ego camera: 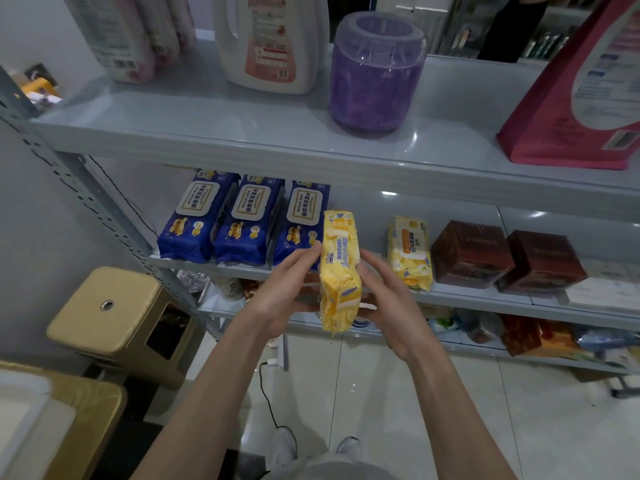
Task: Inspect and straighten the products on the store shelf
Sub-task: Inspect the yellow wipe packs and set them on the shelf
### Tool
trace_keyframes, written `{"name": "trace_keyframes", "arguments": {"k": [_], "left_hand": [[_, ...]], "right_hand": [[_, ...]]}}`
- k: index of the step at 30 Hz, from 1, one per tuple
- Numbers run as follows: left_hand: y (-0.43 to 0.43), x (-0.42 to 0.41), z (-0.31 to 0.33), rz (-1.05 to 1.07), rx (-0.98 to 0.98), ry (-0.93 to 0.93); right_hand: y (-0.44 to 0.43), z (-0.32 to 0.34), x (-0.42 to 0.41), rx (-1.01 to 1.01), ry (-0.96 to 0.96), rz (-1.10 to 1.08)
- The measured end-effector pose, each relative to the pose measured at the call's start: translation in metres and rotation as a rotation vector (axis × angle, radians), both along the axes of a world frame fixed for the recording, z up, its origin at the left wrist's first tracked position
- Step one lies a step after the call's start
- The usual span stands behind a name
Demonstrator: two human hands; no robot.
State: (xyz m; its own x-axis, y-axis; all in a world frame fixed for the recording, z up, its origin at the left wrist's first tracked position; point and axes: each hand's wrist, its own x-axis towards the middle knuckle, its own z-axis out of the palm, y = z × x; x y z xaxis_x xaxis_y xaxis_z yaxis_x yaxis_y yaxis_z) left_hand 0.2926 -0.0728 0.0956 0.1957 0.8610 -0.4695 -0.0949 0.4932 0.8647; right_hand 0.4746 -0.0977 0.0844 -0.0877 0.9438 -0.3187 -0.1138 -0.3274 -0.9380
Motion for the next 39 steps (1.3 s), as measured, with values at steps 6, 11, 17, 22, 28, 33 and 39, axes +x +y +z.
{"name": "trace_keyframes", "arguments": {"k": [6, 11, 17, 22, 28, 33, 39], "left_hand": [[-0.004, -0.005, -0.006, 0.07, -0.033, -0.031], [-0.011, -0.01, -0.008, 0.053, 0.075, -0.021], [-0.021, -0.006, -0.013, -0.022, 0.238, 0.066], [-0.02, -0.001, -0.005, 0.017, 0.208, 0.095], [-0.019, 0.002, -0.001, 0.111, 0.248, 0.029], [-0.019, -0.002, -0.003, 0.041, 0.336, -0.022], [-0.022, 0.001, 0.001, 0.037, 0.396, -0.014]], "right_hand": [[-0.002, 0.0, -0.004, 0.025, -0.047, -0.026], [-0.002, 0.005, -0.005, -0.041, -0.059, 0.017], [-0.001, 0.003, -0.007, 0.032, -0.088, 0.047], [-0.006, 0.001, -0.004, 0.035, -0.047, 0.061], [-0.007, 0.008, -0.007, 0.044, 0.088, -0.053], [-0.008, 0.005, -0.004, 0.1, 0.126, -0.057], [-0.01, 0.003, 0.001, 0.135, 0.174, -0.086]]}}
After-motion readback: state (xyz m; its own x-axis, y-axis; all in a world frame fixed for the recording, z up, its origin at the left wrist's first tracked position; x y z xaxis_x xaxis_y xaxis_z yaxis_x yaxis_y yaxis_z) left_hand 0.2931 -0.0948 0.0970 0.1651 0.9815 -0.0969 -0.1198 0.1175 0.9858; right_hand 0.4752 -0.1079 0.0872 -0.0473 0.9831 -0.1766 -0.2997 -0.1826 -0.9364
